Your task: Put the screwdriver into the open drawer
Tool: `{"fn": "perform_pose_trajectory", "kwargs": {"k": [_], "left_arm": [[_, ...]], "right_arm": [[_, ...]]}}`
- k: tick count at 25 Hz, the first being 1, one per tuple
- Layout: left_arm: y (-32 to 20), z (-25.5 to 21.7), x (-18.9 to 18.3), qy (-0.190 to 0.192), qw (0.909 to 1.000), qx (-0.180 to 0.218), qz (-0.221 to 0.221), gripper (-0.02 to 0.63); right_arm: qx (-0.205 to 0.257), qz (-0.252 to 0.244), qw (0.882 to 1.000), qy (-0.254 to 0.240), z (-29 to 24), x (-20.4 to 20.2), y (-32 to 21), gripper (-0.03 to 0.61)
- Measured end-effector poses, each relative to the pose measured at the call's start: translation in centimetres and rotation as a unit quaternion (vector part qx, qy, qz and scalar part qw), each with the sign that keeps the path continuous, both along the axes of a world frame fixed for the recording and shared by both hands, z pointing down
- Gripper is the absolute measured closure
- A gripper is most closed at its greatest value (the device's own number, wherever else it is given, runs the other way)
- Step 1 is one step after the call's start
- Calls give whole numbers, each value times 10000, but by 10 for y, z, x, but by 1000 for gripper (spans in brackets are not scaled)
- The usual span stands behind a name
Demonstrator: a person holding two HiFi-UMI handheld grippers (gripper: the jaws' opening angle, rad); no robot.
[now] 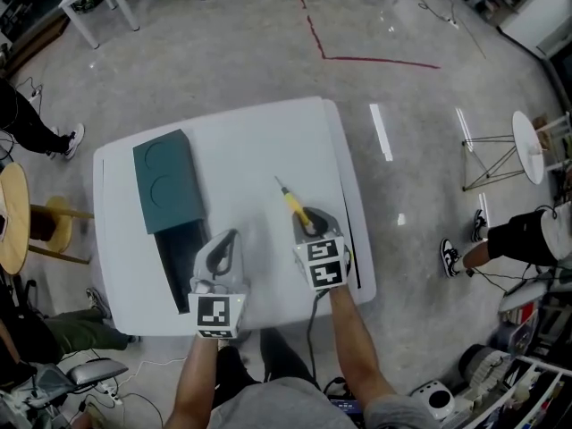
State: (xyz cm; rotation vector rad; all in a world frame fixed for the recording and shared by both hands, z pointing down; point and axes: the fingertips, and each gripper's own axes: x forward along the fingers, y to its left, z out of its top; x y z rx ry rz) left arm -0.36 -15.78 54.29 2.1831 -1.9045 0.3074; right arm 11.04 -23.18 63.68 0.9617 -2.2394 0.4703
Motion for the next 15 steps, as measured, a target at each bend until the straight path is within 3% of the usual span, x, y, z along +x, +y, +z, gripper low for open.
{"fn": "perform_pose_trajectory", "kwargs": {"k": [5,15], "left_arm": [[-5,-21,-25,-47,9999,91,-60,602],[16,-58,-37,-126,9992,280,-267,602]], "right_arm": [[112,-11,9999,-89,-25,-24,-7,502],[579,-178,9975,-361,-78,-36,2,502]]}}
